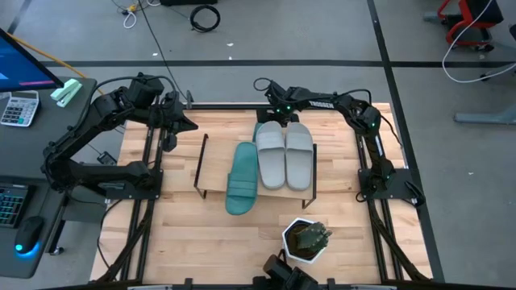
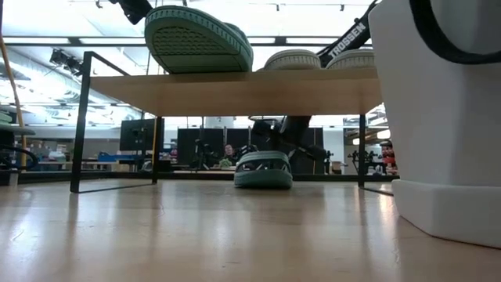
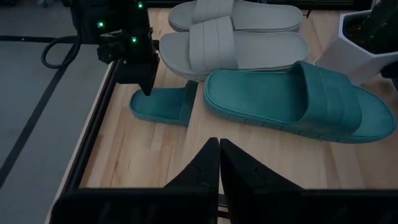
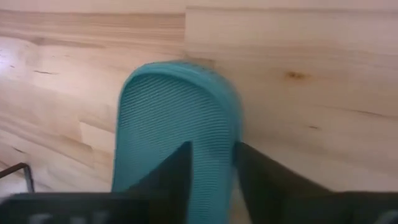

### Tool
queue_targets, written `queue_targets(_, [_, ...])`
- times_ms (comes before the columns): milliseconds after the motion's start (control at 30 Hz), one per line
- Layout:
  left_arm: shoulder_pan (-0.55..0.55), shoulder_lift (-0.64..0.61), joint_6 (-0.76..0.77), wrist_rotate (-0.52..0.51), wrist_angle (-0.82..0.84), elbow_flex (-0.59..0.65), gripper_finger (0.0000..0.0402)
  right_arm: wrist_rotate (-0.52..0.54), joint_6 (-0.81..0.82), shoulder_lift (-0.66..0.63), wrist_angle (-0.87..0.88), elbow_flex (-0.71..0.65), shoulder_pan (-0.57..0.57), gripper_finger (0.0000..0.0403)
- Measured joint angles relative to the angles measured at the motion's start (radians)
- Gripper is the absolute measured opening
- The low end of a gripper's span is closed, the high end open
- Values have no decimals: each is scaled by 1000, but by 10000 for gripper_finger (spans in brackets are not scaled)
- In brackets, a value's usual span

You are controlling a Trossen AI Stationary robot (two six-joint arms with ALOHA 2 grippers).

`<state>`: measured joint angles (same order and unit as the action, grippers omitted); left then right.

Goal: Pick and place slides into the shelf
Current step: Put the green slipper on the shelf

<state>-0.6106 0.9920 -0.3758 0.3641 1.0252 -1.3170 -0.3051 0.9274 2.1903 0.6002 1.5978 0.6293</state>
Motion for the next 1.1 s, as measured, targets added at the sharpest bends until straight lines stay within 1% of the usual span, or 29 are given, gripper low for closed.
queue_targets(100, [0, 0, 3, 0, 1, 0, 18, 6, -20, 5, -30, -1, -1, 43])
queue_targets(133, [0, 0, 4, 0, 2, 0, 16, 7, -32, 4, -32, -1, -1, 23])
queue_targets(167, [0, 0, 5, 0, 2, 0, 14, 8, -38, 3, -34, -1, -1, 15])
queue_targets(233, [0, 0, 5, 0, 2, 0, 11, 6, -38, 4, -34, -1, 1, 17])
queue_targets(333, [0, 0, 1, 0, 2, 0, 9, 3, -38, -1, -35, -1, 3, 6])
queue_targets(467, [-1, 0, -1, 0, 2, 0, 16, 34, -41, -16, -94, -2, 0, 3])
queue_targets(600, [-13, 0, -2, 0, 2, 0, 22, 35, -16, -36, -145, 11, 0, 2])
queue_targets(900, [-21, 0, -2, 0, 15, 0, 9, 71, -3, -37, -165, 61, -6, 1])
queue_targets(1100, [-21, 0, -3, 0, 20, 0, 21, 85, 16, -39, -206, 63, -5, 0])
